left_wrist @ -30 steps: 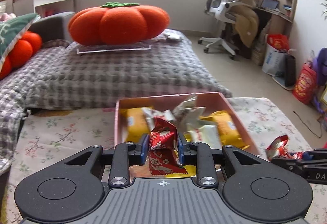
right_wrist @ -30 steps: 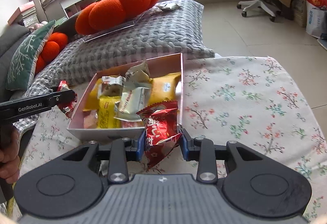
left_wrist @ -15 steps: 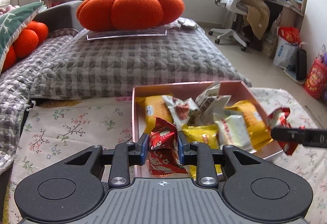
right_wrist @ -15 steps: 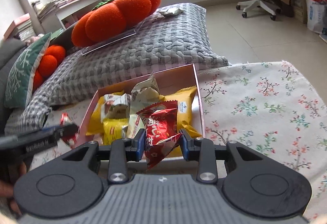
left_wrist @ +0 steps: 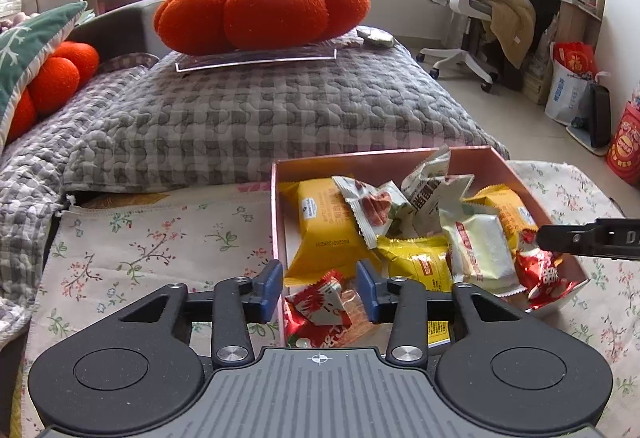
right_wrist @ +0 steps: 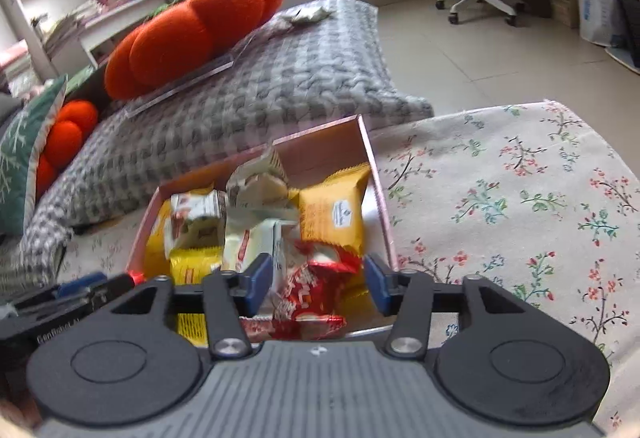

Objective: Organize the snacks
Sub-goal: 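Carry both red candies into the box and open both tools, then withdraw both open tools toward the gold bar and white-blue bread bag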

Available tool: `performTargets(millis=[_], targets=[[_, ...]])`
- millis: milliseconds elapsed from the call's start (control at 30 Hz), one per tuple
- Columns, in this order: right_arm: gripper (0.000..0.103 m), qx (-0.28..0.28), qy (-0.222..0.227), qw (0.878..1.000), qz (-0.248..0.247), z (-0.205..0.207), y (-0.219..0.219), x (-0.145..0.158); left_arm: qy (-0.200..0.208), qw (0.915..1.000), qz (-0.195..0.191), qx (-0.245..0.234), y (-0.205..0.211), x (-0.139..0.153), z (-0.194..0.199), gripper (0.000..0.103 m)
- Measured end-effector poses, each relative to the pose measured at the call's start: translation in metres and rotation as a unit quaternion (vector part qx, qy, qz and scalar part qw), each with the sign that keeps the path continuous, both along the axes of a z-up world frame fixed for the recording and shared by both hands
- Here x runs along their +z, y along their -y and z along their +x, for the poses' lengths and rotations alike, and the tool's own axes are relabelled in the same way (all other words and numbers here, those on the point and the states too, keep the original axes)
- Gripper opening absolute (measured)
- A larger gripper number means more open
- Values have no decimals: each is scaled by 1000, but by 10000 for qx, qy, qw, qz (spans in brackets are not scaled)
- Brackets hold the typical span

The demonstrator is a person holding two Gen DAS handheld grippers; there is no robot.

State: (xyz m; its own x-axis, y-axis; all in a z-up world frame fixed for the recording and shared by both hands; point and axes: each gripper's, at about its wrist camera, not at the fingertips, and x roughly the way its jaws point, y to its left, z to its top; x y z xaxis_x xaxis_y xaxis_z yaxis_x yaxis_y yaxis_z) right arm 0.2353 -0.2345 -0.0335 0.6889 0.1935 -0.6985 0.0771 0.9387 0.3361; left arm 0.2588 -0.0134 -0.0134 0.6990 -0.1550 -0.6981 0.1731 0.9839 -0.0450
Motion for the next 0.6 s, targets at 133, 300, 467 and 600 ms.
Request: performTargets(millis=[133,300,467,600], targets=[[50,-129,68,9998,164,-6,9,9,35,9996,-246,129,-9,12,-4,42],[51,-221,-57,9992,337,-14,17,16,21,9995,-180,245,-14,17,-15,47],[53,-122,-278,9995,-16,-26,11,23,-251,9993,29,280,-13,13,-31,47],[60,-93,-586,9982,-71,-38,9,21,-350,9989,117,287,-13,13,-49,53]])
